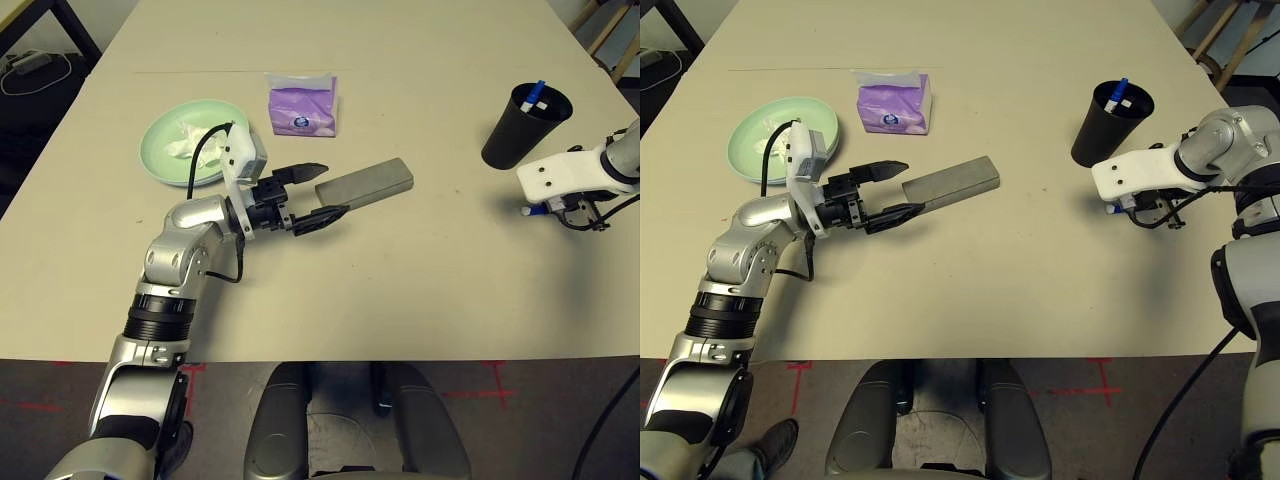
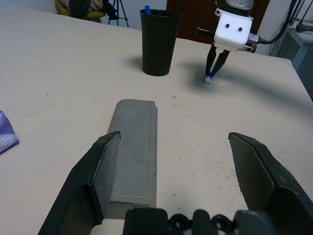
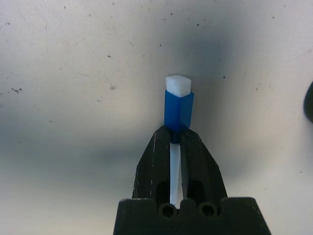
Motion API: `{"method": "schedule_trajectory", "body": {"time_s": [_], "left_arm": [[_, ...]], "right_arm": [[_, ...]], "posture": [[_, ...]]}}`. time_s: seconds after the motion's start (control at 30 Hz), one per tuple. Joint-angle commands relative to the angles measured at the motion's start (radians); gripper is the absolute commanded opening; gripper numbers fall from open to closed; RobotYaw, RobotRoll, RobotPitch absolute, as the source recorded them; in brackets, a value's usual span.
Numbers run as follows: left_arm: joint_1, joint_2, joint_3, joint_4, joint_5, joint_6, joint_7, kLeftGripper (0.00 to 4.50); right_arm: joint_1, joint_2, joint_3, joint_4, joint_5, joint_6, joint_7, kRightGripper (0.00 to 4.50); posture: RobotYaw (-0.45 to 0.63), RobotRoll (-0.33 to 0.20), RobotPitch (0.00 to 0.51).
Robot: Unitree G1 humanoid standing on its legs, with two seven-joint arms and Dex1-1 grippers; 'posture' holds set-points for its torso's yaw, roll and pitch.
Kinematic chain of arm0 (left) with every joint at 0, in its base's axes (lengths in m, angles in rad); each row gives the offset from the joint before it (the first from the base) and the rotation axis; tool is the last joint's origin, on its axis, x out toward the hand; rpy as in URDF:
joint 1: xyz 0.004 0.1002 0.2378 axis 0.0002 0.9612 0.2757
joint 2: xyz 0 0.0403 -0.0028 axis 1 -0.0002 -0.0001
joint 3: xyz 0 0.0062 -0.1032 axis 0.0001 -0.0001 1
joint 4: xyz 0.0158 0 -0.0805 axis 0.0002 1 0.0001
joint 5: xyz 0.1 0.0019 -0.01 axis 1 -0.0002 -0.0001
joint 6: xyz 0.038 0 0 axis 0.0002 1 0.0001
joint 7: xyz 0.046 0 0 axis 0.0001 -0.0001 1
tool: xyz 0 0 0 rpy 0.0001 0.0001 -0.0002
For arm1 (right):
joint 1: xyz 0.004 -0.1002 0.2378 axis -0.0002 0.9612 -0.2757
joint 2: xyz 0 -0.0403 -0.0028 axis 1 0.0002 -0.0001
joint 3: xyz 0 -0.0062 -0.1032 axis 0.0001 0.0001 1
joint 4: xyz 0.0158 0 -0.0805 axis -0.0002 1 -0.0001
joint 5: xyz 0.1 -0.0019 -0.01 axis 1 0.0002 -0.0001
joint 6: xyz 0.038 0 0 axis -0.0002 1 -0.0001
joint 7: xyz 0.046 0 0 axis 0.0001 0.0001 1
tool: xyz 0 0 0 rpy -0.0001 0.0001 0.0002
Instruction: Organize and tidy the items on the table.
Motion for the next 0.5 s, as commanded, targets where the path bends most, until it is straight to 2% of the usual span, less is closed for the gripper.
{"method": "schedule_trajectory", "body": {"time_s": [0.03, 0.2, 0.4, 0.5], "left_arm": [[0.006, 0.005, -0.002, -0.002, -0.006, -0.001, -0.003, 4.5], [-0.017, 0.0, -0.007, 0.033, 0.001, -0.015, -0.011, 4.5], [-0.026, 0.009, -0.015, 0.059, 0.004, -0.026, -0.041, 4.5], [-0.035, 0.007, -0.02, 0.071, 0.011, -0.038, -0.051, 4.5]], "right_arm": [[-0.002, -0.001, -0.008, 0.013, 0.01, 0.003, 0.031, 0.09], [-0.026, -0.005, -0.057, 0.012, 0.071, 0.037, 0.115, 0.09], [-0.076, 0.0, -0.176, -0.001, 0.215, 0.168, 0.32, 0.09], [-0.1, 0.014, -0.22, 0.005, 0.321, 0.251, 0.359, 0.09]], "posture": [[0.21, 0.0, 0.241], [0.19, 0.0, 0.208], [0.16, 0.0, 0.178], [0.15, 0.0, 0.162]]}}
